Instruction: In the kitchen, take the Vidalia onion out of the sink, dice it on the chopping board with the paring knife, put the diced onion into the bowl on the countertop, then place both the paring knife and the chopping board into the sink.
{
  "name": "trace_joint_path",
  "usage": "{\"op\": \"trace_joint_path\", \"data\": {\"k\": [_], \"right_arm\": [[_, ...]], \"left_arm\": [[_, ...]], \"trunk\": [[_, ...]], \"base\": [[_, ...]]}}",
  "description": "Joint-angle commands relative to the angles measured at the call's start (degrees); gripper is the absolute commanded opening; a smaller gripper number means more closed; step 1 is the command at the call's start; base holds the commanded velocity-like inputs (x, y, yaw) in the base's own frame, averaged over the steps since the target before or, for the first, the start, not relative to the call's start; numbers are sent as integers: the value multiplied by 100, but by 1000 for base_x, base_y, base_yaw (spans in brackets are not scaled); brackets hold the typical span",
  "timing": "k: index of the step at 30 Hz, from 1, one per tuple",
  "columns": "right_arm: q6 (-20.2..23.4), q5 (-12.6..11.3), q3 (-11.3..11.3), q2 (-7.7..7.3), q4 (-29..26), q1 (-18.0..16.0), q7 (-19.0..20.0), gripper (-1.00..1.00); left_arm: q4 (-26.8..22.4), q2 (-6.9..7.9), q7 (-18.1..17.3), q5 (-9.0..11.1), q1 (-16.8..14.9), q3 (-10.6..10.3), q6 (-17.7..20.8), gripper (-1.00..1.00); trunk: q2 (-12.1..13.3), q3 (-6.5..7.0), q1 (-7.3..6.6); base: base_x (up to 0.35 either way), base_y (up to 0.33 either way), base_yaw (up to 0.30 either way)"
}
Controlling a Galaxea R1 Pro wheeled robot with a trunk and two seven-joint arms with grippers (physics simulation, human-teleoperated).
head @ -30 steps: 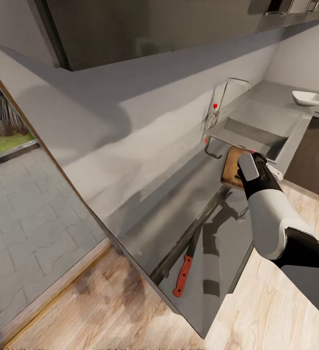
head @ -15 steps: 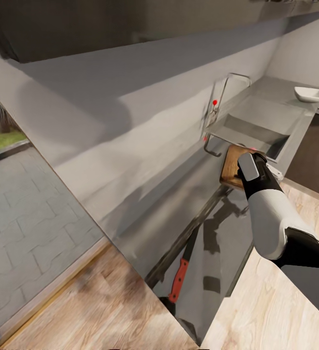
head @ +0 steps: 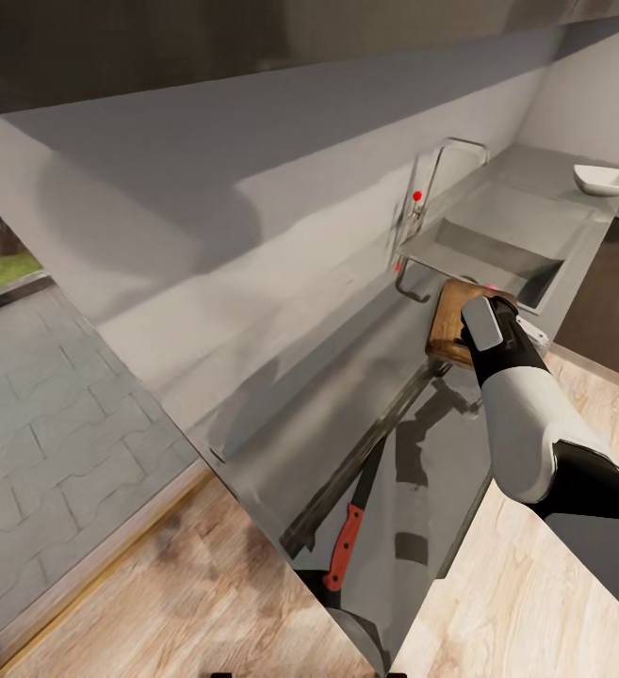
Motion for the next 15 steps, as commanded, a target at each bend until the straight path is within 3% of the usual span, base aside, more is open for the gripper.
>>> {"op": "trace_joint_path", "data": {"k": [1, 15], "right_arm": [[50, -2, -17, 4, -10, -4, -18, 100], [41, 12, -26, 0, 51, -4, -12, 100]], "left_arm": [[-4, 1, -8, 5, 1, -2, -11, 100], [-12, 1, -8, -2, 1, -3, -27, 100]], "trunk": [[-9, -8, 3], [-9, -56, 3]], "base": [[0, 0, 0], [0, 0, 0]]}}
